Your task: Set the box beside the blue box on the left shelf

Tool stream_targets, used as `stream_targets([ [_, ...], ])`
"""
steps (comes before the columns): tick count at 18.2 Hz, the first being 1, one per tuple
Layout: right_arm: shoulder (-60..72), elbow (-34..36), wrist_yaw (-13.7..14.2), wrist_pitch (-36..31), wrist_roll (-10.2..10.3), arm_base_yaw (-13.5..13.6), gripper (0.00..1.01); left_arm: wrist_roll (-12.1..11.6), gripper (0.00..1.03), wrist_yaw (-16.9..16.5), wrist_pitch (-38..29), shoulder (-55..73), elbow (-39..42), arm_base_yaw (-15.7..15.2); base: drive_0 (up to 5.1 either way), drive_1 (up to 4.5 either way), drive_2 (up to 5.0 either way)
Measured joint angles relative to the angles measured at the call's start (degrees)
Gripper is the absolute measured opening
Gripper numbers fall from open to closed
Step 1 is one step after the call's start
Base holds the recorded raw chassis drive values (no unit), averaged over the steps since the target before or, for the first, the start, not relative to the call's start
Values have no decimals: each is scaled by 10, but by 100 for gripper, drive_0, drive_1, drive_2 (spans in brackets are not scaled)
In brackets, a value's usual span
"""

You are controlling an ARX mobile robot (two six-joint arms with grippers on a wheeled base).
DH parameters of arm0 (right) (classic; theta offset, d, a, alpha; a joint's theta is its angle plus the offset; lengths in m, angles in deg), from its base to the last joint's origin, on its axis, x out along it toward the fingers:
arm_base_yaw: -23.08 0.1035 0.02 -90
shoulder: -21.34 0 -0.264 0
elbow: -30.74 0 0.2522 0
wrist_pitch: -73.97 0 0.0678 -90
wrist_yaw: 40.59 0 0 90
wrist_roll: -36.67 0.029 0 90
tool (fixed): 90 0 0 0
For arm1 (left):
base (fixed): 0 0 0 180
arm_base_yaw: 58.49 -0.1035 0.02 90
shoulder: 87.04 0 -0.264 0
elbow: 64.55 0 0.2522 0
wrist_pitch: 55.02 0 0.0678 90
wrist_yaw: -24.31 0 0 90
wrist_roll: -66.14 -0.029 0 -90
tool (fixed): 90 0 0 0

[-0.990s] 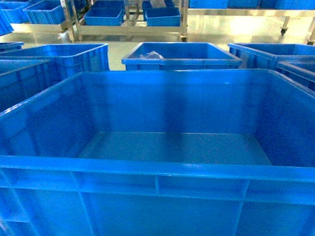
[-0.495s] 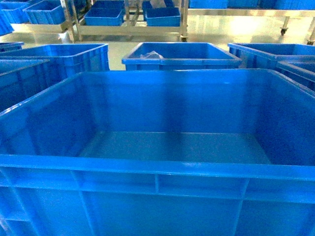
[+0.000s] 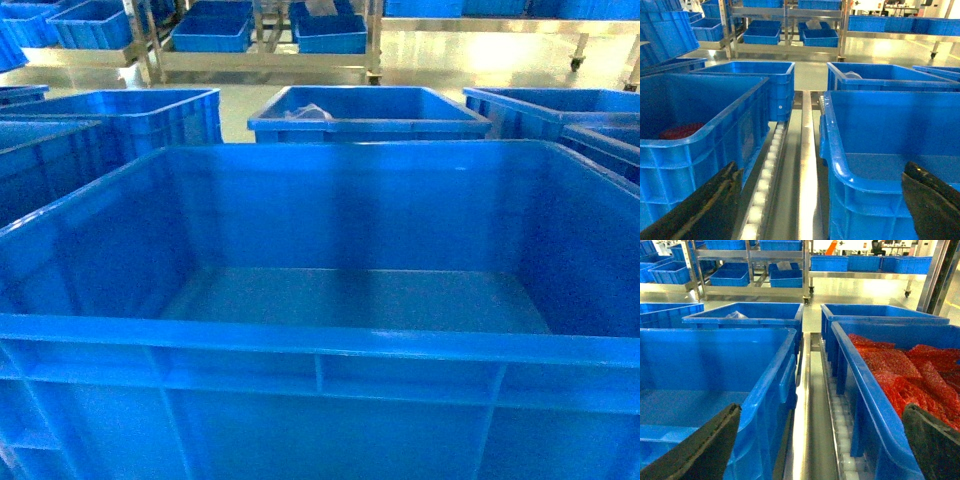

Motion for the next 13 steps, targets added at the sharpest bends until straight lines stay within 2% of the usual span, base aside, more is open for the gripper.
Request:
stream_targets([
  [1, 0, 0, 0, 0, 0, 0, 100, -1, 100, 0, 0, 0, 0, 0, 0, 0, 0],
  [2, 0, 0, 0, 0, 0, 0, 98, 0, 97, 0, 0, 0, 0, 0, 0, 0, 0],
  [13, 0, 0, 0, 0, 0, 0, 98, -1, 98, 0, 0, 0, 0, 0, 0, 0, 0],
])
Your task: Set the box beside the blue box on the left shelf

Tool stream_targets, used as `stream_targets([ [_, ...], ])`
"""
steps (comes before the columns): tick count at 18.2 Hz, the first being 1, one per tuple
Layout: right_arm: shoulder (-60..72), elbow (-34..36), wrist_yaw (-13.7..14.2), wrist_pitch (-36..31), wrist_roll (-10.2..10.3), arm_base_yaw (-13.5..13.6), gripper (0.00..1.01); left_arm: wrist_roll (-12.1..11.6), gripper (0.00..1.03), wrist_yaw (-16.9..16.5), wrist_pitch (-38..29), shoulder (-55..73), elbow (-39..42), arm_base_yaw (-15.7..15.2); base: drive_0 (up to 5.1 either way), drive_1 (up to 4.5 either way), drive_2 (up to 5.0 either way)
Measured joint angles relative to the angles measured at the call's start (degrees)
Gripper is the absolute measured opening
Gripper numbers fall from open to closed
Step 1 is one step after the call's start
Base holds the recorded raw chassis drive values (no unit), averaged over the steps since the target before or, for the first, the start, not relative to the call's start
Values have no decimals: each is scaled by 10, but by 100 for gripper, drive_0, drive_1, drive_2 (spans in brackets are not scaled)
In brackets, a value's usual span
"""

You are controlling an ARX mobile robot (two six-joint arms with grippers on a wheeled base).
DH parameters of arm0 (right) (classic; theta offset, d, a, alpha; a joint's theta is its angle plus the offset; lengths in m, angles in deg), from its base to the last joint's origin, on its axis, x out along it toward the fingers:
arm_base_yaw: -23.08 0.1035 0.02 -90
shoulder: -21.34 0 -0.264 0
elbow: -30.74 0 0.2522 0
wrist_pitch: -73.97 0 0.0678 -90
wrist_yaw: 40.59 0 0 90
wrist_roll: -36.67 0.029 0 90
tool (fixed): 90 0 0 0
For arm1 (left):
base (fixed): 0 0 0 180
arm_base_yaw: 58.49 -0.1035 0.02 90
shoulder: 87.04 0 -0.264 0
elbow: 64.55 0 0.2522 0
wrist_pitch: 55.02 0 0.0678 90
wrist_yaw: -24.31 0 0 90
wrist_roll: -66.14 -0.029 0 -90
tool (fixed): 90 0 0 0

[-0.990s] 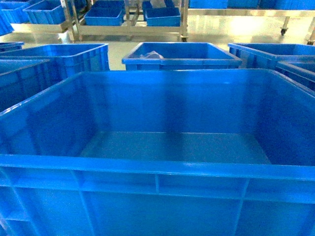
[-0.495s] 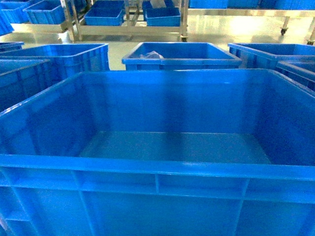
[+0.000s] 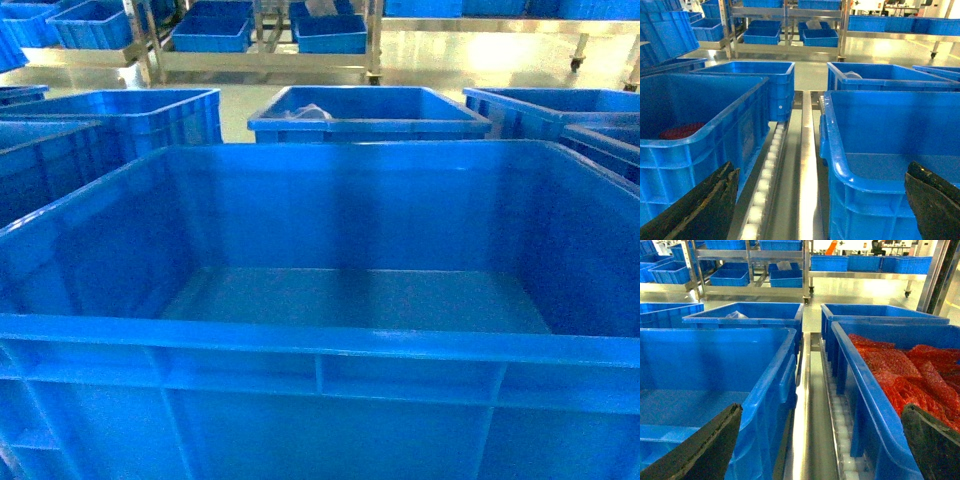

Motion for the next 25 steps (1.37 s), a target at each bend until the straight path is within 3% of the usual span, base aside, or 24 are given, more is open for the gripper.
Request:
stream_targets([
  [25, 0, 0, 0, 0, 0, 0, 98, 0, 98, 0, 0, 0, 0, 0, 0, 0, 0],
])
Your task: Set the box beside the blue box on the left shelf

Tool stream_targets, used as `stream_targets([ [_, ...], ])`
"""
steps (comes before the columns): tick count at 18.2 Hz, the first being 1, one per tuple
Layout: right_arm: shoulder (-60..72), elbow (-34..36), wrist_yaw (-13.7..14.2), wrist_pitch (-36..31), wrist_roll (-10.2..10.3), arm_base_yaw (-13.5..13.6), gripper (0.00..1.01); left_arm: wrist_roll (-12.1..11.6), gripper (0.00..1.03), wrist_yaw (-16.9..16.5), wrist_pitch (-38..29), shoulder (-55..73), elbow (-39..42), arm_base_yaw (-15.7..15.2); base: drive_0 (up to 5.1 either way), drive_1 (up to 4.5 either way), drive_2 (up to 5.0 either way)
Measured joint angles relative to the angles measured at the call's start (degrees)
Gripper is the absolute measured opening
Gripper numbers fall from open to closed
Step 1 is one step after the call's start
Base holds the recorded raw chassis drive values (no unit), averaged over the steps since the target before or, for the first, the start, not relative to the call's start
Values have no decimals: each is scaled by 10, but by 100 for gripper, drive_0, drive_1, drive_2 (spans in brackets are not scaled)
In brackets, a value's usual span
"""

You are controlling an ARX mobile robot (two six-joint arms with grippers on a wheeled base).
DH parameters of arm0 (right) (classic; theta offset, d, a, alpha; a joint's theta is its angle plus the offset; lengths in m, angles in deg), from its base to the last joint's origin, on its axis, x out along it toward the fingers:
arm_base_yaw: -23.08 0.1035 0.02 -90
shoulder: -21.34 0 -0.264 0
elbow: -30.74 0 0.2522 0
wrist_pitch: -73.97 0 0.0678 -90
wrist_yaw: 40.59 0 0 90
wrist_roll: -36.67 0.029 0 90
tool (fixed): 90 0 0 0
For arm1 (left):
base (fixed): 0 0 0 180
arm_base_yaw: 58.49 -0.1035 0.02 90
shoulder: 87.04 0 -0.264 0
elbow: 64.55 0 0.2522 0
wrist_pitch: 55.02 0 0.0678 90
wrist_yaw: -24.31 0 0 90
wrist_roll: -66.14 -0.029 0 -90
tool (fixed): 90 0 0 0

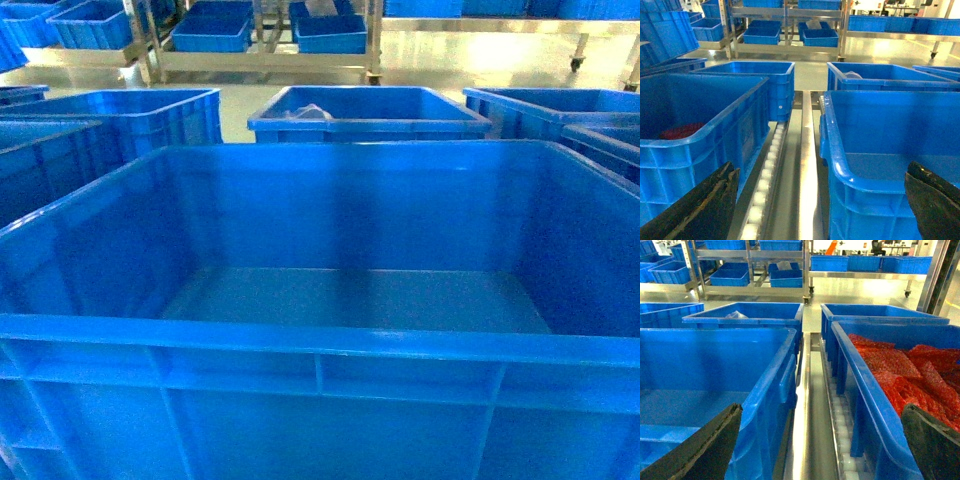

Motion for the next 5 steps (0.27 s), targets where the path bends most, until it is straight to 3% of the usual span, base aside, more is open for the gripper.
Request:
stream_targets([
  [5, 0, 0, 0, 0, 0, 0, 98, 0, 98, 0, 0, 0, 0, 0, 0, 0, 0],
])
